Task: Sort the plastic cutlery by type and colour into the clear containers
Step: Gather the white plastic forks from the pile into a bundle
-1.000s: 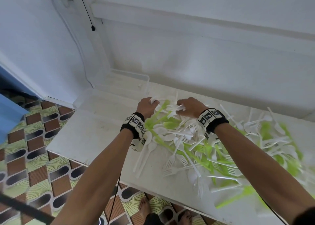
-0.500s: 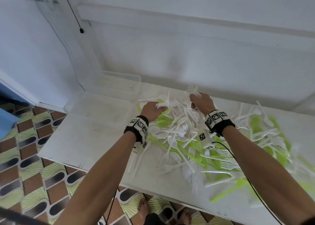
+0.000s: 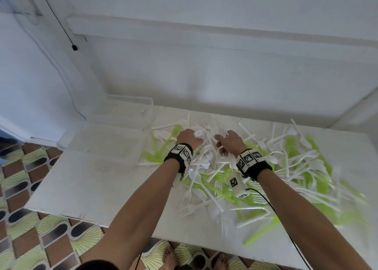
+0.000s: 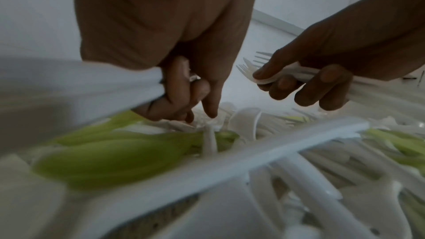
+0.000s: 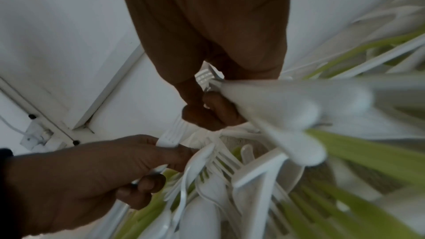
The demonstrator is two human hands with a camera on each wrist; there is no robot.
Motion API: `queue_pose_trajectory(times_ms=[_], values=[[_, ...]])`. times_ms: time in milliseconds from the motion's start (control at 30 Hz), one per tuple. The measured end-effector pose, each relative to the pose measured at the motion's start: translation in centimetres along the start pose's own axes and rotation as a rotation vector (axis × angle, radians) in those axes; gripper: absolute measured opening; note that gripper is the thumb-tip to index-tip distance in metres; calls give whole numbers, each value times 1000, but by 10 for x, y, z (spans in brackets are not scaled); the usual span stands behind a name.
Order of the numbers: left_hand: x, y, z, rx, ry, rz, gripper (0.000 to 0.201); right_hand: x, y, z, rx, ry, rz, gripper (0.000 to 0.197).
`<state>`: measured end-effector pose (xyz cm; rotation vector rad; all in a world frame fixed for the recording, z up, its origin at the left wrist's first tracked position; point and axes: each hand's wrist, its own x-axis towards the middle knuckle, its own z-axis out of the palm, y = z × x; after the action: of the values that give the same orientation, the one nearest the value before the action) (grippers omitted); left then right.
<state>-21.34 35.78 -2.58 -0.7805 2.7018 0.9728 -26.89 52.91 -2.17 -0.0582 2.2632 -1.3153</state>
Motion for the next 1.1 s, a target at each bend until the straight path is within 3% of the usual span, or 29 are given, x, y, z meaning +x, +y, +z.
queue_pose_trajectory(times_ms=[133, 233, 433, 600, 667, 833, 967, 1100], values=[[0, 0, 9, 35, 51, 0, 20, 3, 2, -3, 35, -54, 8, 27], [1, -3, 8, 27, 18, 34, 17, 3, 1, -5, 22, -15, -18, 26], [2, -13, -14, -207, 39, 17, 25, -1, -22, 6, -142, 60, -123, 28], [5, -49, -39, -415, 136, -10, 32, 21, -49, 44, -429, 70, -199, 56], [6, -60, -47, -525, 131, -8, 37, 30, -59, 63, -599, 55, -258, 54], [-2, -72, -67, -840, 162, 70, 18, 42, -69, 93, -863, 44, -281, 47], [-5, -78, -70, -909, 193, 108, 19, 44, -64, 97, -889, 68, -324, 44], [3, -79, -67, -949, 120, 0, 28, 37, -63, 95, -812, 129, -369, 35]])
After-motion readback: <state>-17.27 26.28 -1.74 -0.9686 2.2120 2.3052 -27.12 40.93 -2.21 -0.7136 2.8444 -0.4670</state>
